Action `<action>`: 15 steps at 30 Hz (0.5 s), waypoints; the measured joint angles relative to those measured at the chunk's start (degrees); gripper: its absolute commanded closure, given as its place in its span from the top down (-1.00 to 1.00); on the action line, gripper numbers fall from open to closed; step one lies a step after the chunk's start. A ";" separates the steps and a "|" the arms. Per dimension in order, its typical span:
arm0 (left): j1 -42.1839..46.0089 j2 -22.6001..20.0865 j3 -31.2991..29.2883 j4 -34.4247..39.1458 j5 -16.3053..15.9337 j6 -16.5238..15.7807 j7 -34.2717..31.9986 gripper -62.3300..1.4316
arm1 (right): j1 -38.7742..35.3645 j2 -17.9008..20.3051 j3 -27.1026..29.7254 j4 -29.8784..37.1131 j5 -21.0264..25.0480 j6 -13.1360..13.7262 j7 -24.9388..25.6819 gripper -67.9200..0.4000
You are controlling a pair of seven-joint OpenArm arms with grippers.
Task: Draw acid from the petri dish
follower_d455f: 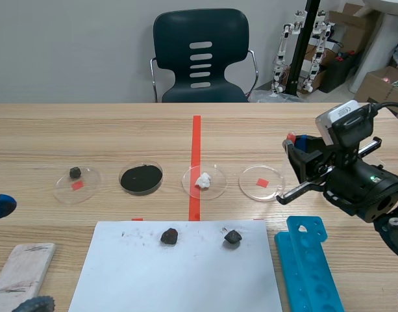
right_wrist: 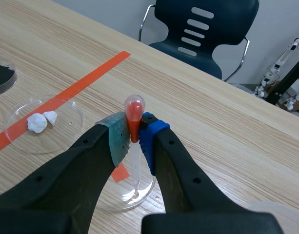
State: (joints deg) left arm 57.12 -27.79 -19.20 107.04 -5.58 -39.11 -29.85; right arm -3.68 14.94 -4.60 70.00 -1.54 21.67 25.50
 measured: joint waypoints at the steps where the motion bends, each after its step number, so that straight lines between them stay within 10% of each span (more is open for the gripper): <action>1: 0.00 0.00 0.00 0.00 0.00 0.00 0.00 1.00 | 0.00 0.00 0.00 0.00 0.00 0.00 0.00 -0.79; 15: 0.00 0.00 0.00 0.00 0.00 0.00 0.00 1.00 | 0.00 0.00 0.00 0.00 0.00 0.00 0.00 -0.75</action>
State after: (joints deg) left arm 57.12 -27.79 -19.20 107.04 -5.58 -39.11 -29.85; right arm -3.68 14.94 -4.60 70.00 -1.54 21.67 25.50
